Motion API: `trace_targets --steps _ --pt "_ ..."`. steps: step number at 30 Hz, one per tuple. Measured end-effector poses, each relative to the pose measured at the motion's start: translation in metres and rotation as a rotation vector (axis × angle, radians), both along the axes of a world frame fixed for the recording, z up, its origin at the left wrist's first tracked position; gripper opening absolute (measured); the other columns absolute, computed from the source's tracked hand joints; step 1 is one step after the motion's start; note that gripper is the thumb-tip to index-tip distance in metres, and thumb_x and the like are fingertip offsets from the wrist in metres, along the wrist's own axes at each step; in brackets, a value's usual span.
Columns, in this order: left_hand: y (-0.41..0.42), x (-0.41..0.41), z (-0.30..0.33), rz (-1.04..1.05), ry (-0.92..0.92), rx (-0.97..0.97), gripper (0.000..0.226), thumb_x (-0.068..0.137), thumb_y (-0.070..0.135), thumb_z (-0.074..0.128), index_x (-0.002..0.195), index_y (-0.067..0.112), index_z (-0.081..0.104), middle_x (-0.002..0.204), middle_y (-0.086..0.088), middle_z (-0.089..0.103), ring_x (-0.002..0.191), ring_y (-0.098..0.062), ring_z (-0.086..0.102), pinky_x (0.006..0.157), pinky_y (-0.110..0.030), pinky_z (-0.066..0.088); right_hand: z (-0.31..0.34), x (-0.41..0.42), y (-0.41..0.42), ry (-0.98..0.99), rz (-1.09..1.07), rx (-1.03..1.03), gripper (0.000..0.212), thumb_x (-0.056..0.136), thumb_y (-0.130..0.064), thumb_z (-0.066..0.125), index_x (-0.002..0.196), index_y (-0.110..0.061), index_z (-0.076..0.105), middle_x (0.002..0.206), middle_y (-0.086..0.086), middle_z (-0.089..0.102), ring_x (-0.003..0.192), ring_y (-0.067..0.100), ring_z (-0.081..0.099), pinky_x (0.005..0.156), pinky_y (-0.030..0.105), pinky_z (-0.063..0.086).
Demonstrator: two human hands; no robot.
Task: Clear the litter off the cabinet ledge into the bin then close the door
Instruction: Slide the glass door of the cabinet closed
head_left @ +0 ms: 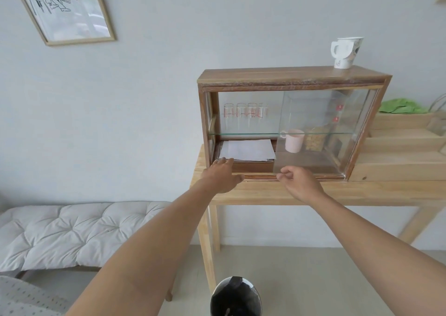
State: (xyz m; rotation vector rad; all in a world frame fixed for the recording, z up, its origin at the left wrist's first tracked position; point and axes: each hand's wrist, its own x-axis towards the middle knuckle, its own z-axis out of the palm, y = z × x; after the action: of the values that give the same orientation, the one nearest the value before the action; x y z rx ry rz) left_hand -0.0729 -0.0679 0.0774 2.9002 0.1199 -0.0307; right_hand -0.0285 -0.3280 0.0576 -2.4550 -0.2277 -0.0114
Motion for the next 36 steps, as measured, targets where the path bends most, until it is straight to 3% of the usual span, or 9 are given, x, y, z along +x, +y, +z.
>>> trace_targets --steps 6,12,14,17,21,25,31,36 --pt "0.007 0.008 -0.005 0.045 0.024 -0.012 0.085 0.1 0.067 0.048 0.166 0.025 0.016 0.176 -0.003 0.005 0.161 -0.028 0.005 0.121 -0.058 0.026 0.009 0.017 -0.001 -0.071 0.043 -0.051 0.052 0.103 -0.038 0.065 0.149 -0.013 0.062 0.153 0.008 0.064 0.141 0.03 0.059 0.115 0.044 0.048" --pt "0.028 0.027 -0.007 0.151 -0.041 -0.083 0.092 0.101 0.063 0.05 0.167 0.023 0.002 0.176 -0.006 -0.005 0.161 -0.031 0.001 0.121 -0.059 0.023 0.027 0.06 -0.005 -0.213 0.092 -0.23 0.071 0.105 -0.037 0.062 0.168 -0.018 0.034 0.183 0.006 0.009 0.169 0.028 0.007 0.132 0.054 0.022" --pt "0.035 0.03 -0.011 0.209 -0.081 -0.166 0.096 0.101 0.058 0.054 0.167 0.022 -0.006 0.175 -0.009 -0.009 0.161 -0.033 0.0 0.121 -0.058 0.024 0.033 0.077 -0.007 -0.334 0.115 -0.377 0.079 0.105 -0.033 0.063 0.172 -0.021 0.023 0.183 0.004 -0.009 0.169 0.028 -0.01 0.135 0.056 0.011" --pt "0.045 0.035 -0.023 0.25 -0.125 -0.244 0.1 0.102 0.054 0.056 0.166 0.02 -0.014 0.175 -0.009 -0.012 0.161 -0.033 -0.001 0.122 -0.054 0.023 0.036 0.099 -0.012 -0.566 0.11 -0.646 0.092 0.101 -0.03 0.066 0.175 -0.019 0.011 0.18 0.009 -0.024 0.167 0.034 -0.021 0.135 0.061 0.002" --pt "0.057 0.047 -0.036 0.229 -0.175 -0.351 0.104 0.101 0.051 0.059 0.165 0.019 -0.017 0.176 -0.004 -0.009 0.161 -0.03 -0.001 0.127 -0.052 0.016 0.028 0.129 -0.024 -0.808 0.073 -0.841 0.101 0.099 -0.028 0.068 0.174 -0.014 0.002 0.181 0.014 -0.019 0.168 0.04 -0.013 0.131 0.068 0.0" --pt "0.062 0.055 -0.048 0.242 -0.23 -0.485 0.106 0.099 0.054 0.061 0.163 0.028 -0.019 0.176 0.007 -0.002 0.16 -0.026 0.013 0.124 -0.051 0.026 0.02 0.159 -0.035 -1.003 0.14 -0.833 0.102 0.098 -0.023 0.067 0.173 -0.011 0.0 0.182 0.017 -0.006 0.169 0.04 -0.003 0.129 0.073 0.003" --pt "0.06 0.059 -0.066 0.246 -0.304 -0.527 0.106 0.094 0.057 0.061 0.157 0.045 -0.024 0.175 0.014 0.0 0.158 -0.022 0.022 0.119 -0.05 0.035 0.022 0.181 -0.031 -1.093 0.25 -0.875 0.121 0.087 -0.038 0.081 0.174 -0.012 0.002 0.183 0.015 -0.006 0.169 0.036 -0.004 0.13 0.069 -0.008" --pt "0.059 0.06 -0.071 0.253 -0.346 -0.521 0.11 0.095 0.054 0.063 0.152 0.053 -0.031 0.175 0.014 0.002 0.157 -0.024 0.026 0.117 -0.053 0.038 0.023 0.175 0.01 -1.106 0.286 -0.887 0.123 0.088 -0.046 0.081 0.174 -0.012 0.0 0.183 0.013 -0.011 0.169 0.035 -0.008 0.13 0.071 -0.005"
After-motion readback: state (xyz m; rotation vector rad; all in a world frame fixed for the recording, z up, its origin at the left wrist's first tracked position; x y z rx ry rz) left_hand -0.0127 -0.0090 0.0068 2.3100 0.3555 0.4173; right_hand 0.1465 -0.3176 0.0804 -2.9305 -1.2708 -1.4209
